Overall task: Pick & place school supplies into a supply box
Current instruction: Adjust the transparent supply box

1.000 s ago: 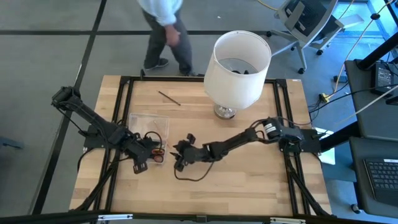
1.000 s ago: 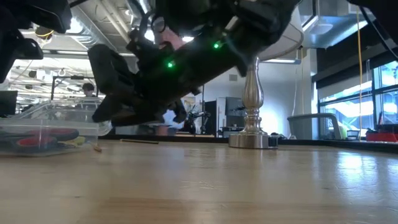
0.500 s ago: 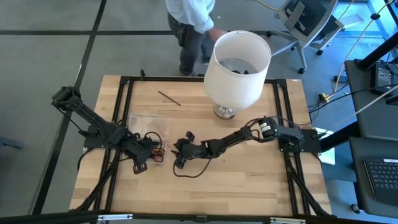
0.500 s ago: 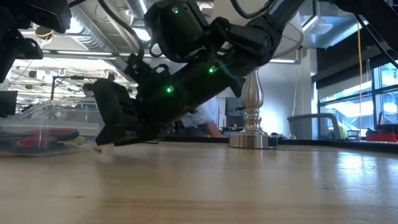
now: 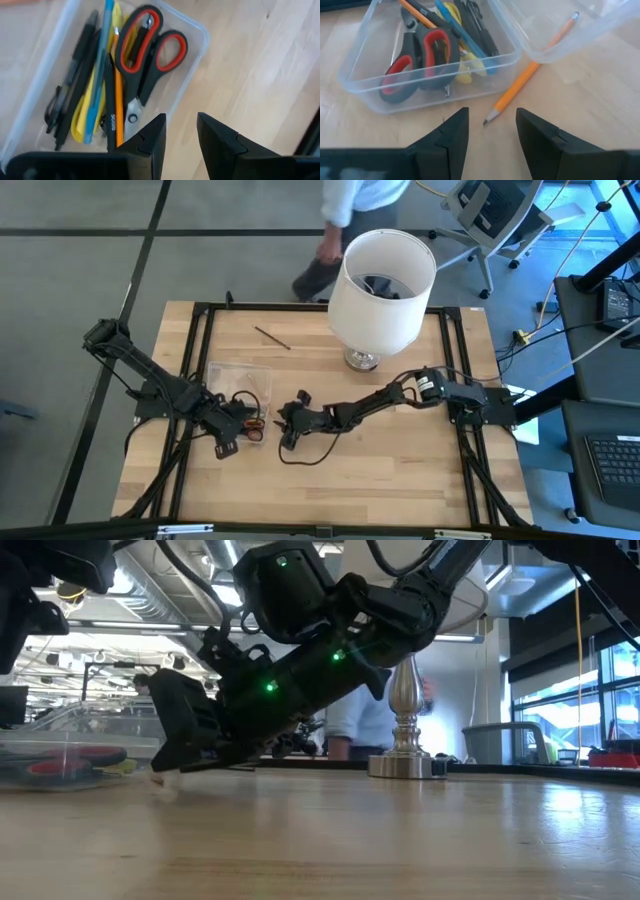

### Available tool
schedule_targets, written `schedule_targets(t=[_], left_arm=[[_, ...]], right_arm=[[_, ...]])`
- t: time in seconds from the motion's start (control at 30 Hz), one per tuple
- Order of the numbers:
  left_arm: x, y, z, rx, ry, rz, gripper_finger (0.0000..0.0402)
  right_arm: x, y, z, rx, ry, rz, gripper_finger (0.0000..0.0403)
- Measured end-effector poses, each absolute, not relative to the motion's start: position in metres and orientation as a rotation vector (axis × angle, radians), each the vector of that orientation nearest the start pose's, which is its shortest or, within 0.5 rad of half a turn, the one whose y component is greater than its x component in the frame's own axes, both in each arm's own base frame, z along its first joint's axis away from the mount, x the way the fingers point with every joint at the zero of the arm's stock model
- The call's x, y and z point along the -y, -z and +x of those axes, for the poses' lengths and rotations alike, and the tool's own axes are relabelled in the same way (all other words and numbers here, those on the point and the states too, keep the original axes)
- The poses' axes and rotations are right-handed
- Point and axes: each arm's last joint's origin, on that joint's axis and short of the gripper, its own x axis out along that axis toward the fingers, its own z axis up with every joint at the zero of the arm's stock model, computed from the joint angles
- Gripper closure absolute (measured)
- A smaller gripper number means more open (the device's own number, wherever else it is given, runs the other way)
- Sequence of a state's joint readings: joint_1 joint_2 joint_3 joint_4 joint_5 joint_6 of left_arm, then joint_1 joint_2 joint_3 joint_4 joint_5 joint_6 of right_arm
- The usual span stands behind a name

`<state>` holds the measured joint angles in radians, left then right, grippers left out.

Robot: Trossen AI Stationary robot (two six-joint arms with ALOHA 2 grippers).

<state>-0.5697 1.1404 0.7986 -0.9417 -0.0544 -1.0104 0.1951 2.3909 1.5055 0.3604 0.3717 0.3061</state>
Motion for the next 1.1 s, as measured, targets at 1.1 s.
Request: schedule_targets(t=[1.1], left_arm=[[0.098, -0.223, 0.167, -1.138, -0.225, -0.272, 0.0347]], right_arm=[[-0.084, -0.142, 0.462, -0.713, 0.251, 0.060, 0.0236]])
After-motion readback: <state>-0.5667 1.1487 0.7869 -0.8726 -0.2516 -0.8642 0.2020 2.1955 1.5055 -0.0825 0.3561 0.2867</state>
